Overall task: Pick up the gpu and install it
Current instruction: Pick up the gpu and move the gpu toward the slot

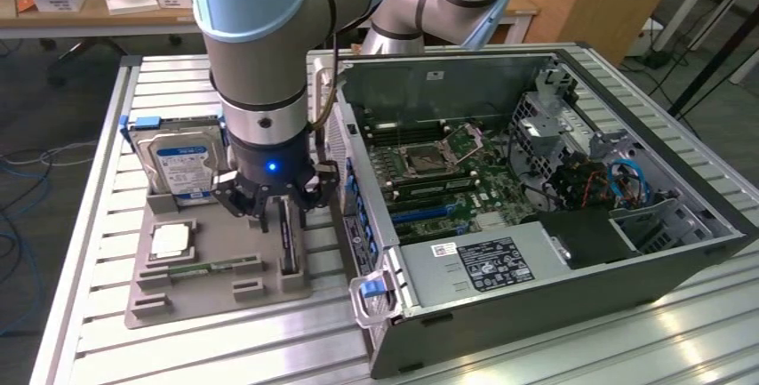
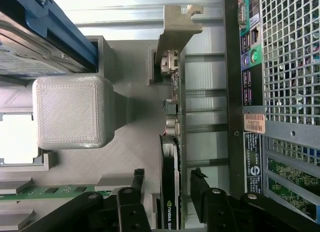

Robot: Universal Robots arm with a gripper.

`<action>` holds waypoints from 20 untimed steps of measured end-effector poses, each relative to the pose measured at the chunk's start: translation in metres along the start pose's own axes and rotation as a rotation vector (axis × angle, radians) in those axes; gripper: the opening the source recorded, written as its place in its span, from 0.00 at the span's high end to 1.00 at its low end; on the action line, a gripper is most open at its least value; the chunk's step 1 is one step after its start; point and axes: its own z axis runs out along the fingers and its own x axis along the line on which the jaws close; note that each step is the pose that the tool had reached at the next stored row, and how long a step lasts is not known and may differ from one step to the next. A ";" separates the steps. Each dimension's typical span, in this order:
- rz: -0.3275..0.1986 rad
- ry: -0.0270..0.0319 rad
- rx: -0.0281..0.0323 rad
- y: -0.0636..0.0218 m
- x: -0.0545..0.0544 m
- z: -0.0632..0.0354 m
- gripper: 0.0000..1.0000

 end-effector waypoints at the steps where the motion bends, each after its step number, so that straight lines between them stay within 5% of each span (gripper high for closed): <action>1: 0.000 0.0000 0.0000 0.0000 0.000 0.0000 0.48; 3: 0.000 -0.0001 0.0000 0.0000 0.000 0.0000 0.55; 20: 0.000 0.0000 0.0000 0.0001 -0.001 0.0001 0.64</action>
